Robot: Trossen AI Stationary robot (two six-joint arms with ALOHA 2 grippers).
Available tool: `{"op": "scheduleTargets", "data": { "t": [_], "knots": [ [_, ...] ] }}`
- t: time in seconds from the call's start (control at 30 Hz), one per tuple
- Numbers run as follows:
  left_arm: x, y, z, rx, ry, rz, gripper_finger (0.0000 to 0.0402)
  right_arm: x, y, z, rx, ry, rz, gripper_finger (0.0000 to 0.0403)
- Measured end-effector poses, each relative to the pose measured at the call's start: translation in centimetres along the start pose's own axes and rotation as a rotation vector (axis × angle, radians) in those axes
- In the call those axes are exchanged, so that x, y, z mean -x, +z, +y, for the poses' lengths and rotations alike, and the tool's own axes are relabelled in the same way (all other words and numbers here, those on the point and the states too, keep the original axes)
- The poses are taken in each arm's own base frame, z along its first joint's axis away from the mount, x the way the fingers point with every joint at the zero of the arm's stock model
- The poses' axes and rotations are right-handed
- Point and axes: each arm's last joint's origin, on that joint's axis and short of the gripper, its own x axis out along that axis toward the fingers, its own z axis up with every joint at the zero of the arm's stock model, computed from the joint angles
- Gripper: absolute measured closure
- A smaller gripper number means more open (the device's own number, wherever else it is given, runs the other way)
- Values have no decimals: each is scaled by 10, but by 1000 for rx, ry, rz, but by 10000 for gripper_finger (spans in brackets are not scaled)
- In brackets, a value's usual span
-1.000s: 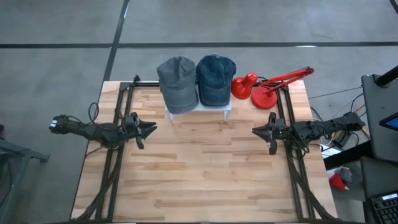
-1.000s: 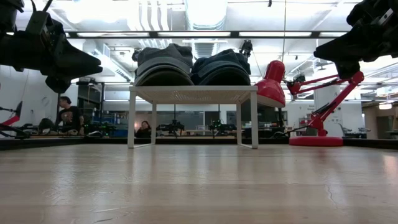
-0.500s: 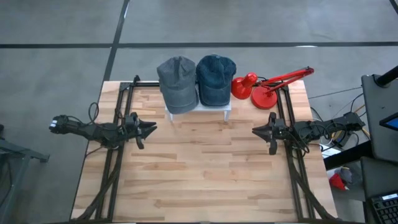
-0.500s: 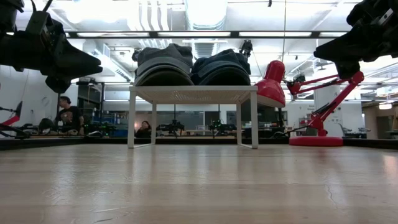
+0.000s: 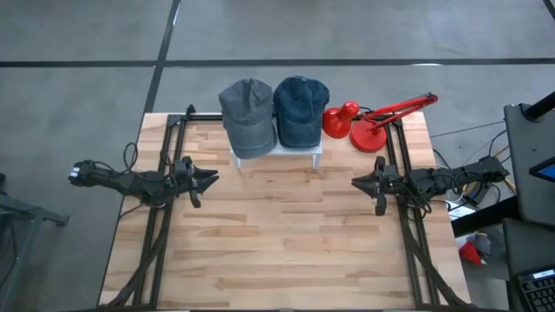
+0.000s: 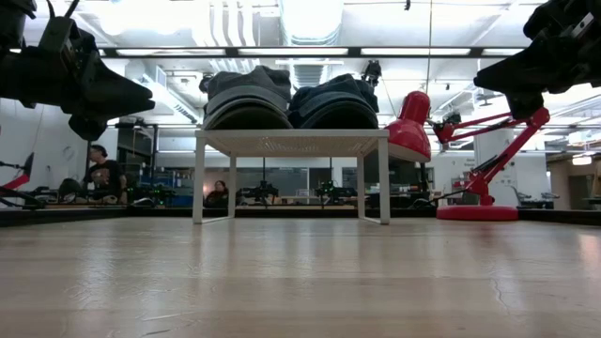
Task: Pick & Place hat
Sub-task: Return to Home Position
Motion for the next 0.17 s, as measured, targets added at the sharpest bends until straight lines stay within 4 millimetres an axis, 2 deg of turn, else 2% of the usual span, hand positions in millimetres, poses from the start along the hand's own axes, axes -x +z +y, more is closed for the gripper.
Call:
{"op": "scheduleTargets", "data": {
  "t": [0.17],
  "knots": [
    [0,0,0,0,0,0,293,0,0,0,0,0,0,351]
  ]
}}
